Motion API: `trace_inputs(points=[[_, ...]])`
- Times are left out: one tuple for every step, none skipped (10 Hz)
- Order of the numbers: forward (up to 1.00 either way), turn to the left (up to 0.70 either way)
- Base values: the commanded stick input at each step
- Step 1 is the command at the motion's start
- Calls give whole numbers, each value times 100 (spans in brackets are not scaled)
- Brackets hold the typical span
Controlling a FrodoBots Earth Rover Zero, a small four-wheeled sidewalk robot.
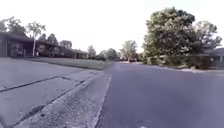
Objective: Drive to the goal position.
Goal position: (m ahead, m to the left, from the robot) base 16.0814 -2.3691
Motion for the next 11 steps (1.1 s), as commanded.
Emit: trace_inputs(points=[[100, 0], [100, 0], [100, 0], [100, 0], [100, 0], [100, 0], [100, 0], [100, 0], [100, 0], [100, 0], [100, 0]])
